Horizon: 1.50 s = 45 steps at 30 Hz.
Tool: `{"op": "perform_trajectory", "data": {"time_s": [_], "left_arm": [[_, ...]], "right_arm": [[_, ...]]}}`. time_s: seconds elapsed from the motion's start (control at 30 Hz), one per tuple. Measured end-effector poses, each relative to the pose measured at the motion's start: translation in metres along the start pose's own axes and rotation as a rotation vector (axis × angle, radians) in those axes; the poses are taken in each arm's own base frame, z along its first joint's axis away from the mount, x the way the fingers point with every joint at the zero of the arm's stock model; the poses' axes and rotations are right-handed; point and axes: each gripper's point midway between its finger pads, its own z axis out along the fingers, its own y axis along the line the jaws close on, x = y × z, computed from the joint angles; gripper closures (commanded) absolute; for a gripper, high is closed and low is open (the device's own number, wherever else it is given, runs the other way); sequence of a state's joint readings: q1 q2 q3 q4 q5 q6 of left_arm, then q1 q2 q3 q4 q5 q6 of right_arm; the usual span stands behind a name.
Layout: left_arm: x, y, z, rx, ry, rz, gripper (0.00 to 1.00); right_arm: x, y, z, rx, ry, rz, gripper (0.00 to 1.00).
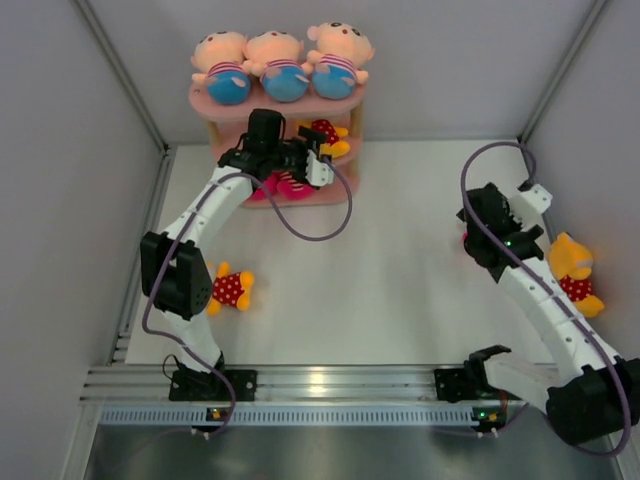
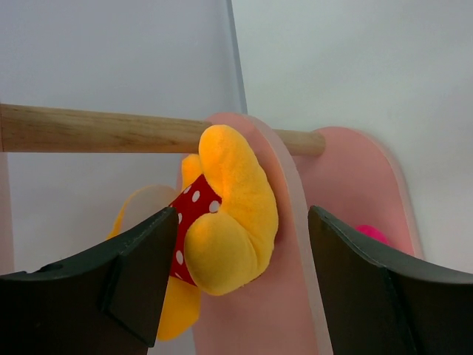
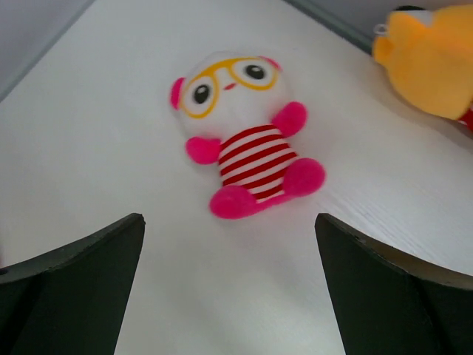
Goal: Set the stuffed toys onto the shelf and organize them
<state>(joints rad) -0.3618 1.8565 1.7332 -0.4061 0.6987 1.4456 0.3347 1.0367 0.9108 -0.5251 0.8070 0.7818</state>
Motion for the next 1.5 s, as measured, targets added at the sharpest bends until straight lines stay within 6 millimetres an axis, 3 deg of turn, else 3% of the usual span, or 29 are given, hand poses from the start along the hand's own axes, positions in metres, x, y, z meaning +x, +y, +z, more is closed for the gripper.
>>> {"op": "perform_trajectory", "data": {"time_s": [0.23,0.4,0.63,0.97,1.1,1.27,1.33,1.43,1.47,1.5], "left_arm": [[-0.022,-0.011,-0.026,-0.008,0.003,-0.018,0.20],[-0.039,-0.027,-0.047,-0.006,0.004,-0.025,0.19],[-0.056,-0.028,-0.065,-0.031,-0.003,-0.037,0.19],[-0.060,-0.037,-0.071,-0.026,-0.003,-0.061,0.19],[-0.060,-0.037,-0.071,-0.026,-0.003,-0.062,0.19],[-0.060,-0.037,-0.071,-0.026,-0.002,-0.062,0.18],[-0.060,-0.037,-0.071,-0.026,-0.002,-0.062,0.19],[-0.060,-0.037,-0.071,-0.026,-0.003,-0.061,0.18],[-0.060,-0.037,-0.070,-0.026,-0.003,-0.062,0.18],[-0.060,-0.038,-0.070,-0.026,-0.002,-0.061,0.18]], "right_arm": [[-0.023,-0.120,0.024,0.492,0.027,0.162,0.01],[-0.028,-0.206,0.016,0.766,-0.015,0.306,0.00],[0.004,-0.274,0.002,0.863,-0.133,0.450,0.01],[0.021,-0.311,0.042,0.873,-0.163,0.502,0.01],[0.029,-0.318,0.060,0.806,-0.148,0.540,0.01],[0.022,-0.315,0.086,0.703,-0.139,0.525,0.00],[0.024,-0.313,0.095,0.670,-0.120,0.515,0.06],[0.030,-0.313,0.107,0.634,-0.081,0.512,0.34],[0.031,-0.313,0.110,0.625,-0.072,0.516,0.50],[0.029,-0.312,0.113,0.610,-0.063,0.516,0.58]]}}
